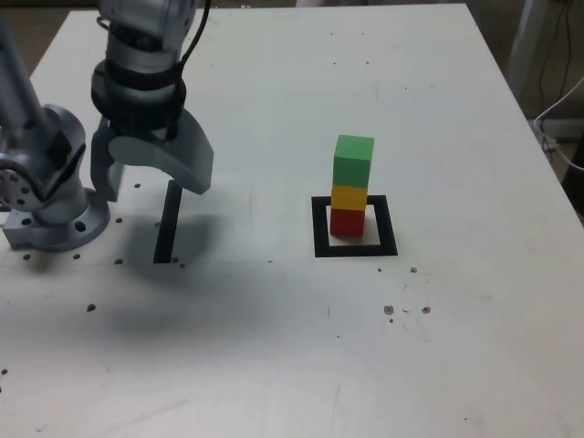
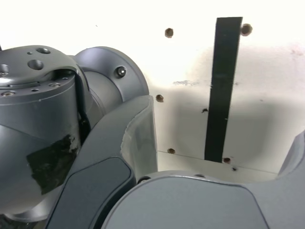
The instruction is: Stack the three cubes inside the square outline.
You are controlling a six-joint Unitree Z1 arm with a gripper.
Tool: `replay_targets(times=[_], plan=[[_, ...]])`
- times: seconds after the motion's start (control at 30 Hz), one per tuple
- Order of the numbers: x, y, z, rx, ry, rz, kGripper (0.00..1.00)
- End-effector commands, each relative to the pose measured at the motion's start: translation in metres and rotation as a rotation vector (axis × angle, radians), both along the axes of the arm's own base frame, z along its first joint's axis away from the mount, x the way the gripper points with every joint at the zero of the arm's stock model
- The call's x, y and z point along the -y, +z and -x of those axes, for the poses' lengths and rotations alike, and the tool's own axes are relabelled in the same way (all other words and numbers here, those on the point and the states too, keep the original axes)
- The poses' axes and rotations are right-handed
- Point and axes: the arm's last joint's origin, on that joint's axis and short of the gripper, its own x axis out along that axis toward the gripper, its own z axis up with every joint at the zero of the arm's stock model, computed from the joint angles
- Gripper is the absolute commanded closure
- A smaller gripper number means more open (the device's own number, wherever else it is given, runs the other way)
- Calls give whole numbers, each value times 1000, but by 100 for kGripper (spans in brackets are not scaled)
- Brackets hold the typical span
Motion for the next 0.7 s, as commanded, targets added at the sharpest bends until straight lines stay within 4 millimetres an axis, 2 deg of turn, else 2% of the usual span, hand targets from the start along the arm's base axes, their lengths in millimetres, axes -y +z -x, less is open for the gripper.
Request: replay_targets(times=[0.0, 0.3, 0.67], plan=[[0, -1, 2, 8, 6, 5, 1], [-1, -6, 9, 11, 10, 18, 0], [-1, -8, 9, -1, 12, 21, 0]])
